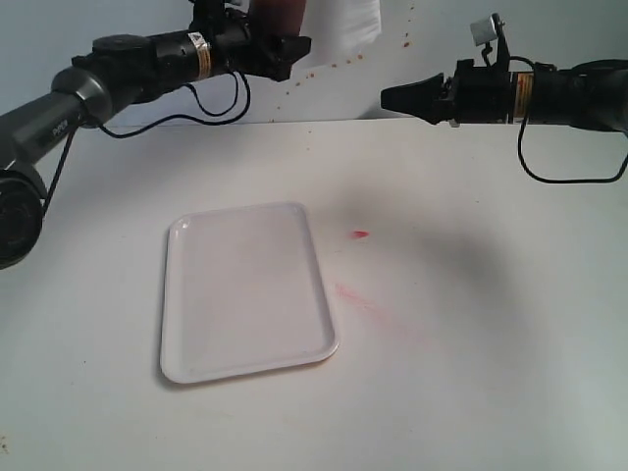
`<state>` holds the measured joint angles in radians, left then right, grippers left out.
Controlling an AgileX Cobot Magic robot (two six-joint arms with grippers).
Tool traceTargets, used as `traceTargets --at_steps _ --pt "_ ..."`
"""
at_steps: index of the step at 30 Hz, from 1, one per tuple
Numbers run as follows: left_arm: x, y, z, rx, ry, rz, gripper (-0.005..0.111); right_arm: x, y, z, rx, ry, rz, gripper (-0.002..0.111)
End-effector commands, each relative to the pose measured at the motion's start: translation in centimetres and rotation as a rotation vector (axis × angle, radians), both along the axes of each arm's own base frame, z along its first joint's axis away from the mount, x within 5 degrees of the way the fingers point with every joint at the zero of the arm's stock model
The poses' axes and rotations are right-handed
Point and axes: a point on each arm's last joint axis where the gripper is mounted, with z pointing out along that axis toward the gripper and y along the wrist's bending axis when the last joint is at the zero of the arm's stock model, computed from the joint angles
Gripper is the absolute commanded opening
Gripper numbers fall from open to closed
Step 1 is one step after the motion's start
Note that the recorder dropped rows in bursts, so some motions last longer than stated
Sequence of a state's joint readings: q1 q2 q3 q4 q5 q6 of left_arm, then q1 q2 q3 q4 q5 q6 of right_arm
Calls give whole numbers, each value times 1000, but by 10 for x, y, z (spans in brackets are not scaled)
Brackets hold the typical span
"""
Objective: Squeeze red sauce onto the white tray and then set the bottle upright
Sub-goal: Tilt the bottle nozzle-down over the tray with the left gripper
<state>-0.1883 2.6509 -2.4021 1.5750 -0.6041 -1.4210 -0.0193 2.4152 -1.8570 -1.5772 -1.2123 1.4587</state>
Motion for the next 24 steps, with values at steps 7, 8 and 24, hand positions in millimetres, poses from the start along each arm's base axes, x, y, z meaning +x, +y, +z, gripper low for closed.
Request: traceTargets --at_steps 7,8,24 --pt "-6 6 -14 142 -188 325 0 0 -1 8 10 -24 1 0" --pt "-11 4 -14 185 -207 326 0 0 -1 8 10 -24 1 0" --pt "-143 44 7 663 -88 238 0 0 -1 8 10 -24 1 0"
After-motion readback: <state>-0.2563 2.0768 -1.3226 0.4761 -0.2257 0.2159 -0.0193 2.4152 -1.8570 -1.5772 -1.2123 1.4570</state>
